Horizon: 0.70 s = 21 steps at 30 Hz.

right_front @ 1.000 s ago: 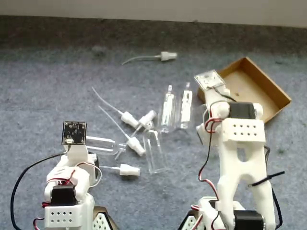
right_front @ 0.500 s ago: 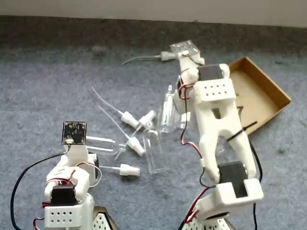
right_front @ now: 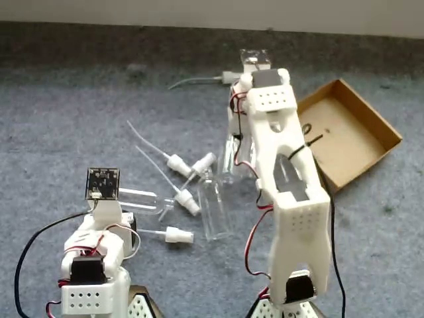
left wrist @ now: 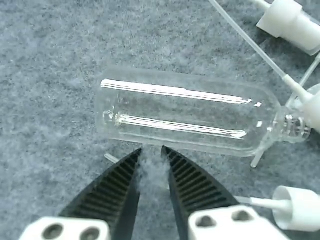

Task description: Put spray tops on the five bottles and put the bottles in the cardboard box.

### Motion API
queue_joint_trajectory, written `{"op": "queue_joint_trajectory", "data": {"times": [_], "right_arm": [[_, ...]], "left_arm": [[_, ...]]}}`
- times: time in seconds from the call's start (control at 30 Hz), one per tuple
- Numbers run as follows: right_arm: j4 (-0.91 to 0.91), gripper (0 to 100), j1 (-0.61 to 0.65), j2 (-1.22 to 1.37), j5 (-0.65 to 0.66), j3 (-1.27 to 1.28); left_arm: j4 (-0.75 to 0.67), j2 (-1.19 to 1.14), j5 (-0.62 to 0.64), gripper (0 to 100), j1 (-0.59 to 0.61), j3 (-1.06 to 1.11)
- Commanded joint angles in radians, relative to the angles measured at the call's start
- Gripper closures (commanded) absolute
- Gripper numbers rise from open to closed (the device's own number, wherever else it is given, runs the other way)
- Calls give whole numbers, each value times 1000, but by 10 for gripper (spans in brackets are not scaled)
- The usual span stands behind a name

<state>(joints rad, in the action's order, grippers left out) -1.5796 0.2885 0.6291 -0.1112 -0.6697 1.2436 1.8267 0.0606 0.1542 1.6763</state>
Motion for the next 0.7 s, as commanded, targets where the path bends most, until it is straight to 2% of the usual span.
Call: {"op": "queue_joint_trajectory", "data": {"times": [0.0,0.17,0.67], "right_arm": [[-18,662,-4,42,-23,-148],[-21,687,-4,120,-23,-232],[-8,687,-1,140,-23,-234]], "left_arm": [[-5,-2,-5,993,-8,19],[-5,-2,-5,993,-10,19],[-5,-2,-5,993,-12,19]]}}
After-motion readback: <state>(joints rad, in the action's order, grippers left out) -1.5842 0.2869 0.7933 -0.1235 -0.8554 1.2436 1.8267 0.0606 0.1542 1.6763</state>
